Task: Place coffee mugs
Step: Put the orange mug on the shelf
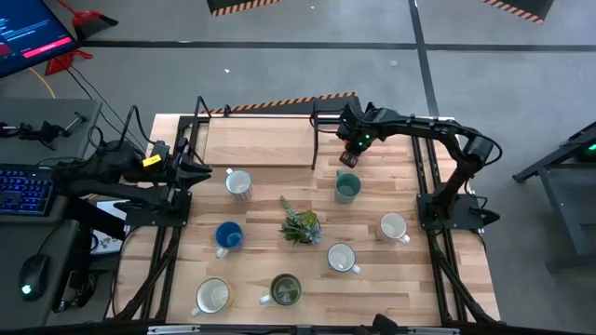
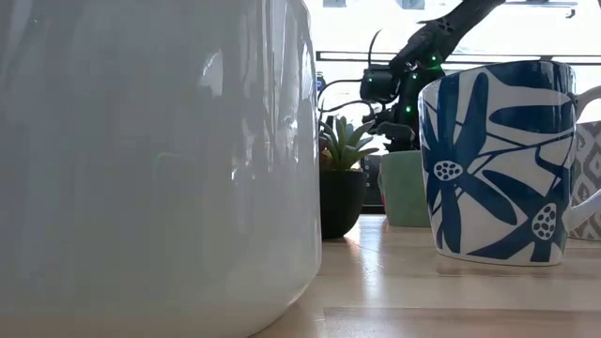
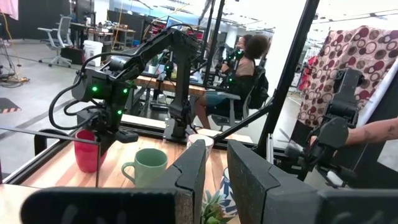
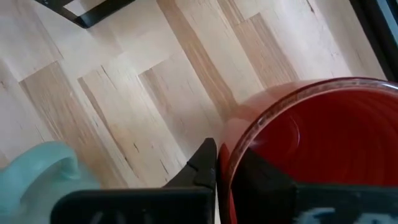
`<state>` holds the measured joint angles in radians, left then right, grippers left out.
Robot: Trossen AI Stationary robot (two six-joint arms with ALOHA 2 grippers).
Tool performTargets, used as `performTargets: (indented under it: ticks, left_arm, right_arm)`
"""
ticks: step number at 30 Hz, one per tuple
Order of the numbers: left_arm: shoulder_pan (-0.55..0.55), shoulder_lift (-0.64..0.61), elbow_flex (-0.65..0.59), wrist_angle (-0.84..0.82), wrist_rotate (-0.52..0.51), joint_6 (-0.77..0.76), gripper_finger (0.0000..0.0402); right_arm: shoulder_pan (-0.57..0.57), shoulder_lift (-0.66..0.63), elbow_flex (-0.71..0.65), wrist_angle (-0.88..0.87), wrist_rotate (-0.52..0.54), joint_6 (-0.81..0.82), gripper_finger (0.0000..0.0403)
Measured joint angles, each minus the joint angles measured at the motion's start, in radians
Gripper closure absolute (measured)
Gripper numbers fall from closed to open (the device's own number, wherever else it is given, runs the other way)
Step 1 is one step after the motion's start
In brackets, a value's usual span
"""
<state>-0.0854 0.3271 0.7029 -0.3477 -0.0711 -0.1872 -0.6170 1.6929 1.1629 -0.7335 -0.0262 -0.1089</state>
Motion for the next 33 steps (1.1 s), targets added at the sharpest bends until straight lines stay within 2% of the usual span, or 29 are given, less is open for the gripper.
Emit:
performTargets:
  ticks: [4,8,13,18,24,33]
  left_arm:
    - [0.0,0.0,0.0,0.0,0.0,0.015,0.0344]
    - [0.0,0.0,0.0,0.0,0.0,0.024,0.0344]
    - [0.0,0.0,0.0,0.0,0.0,0.024,0.0344]
    - [0.0,0.0,0.0,-0.001,0.0,0.024,0.0344]
    - [0.0,0.0,0.0,-0.015,0.0,0.024,0.0344]
    - [0.0,0.0,0.0,-0.038,0.0,0.023,0.0344]
  right_arm:
    - [0.002,-0.043,0.003,-0.032,-0.006,0.007,0.04]
    - [0.002,-0.101,0.062,-0.101,-0.004,0.023,0.0401]
    - [0.002,-0.16,0.219,-0.134,0.018,0.039,0.0402]
    - [0.002,-0.155,0.432,-0.167,0.024,0.037,0.0402]
    - [0.004,-0.057,0.684,-0.246,0.024,0.011,0.0402]
    - [0.08,0.2,1.032,-0.403,0.02,-0.053,0.0403]
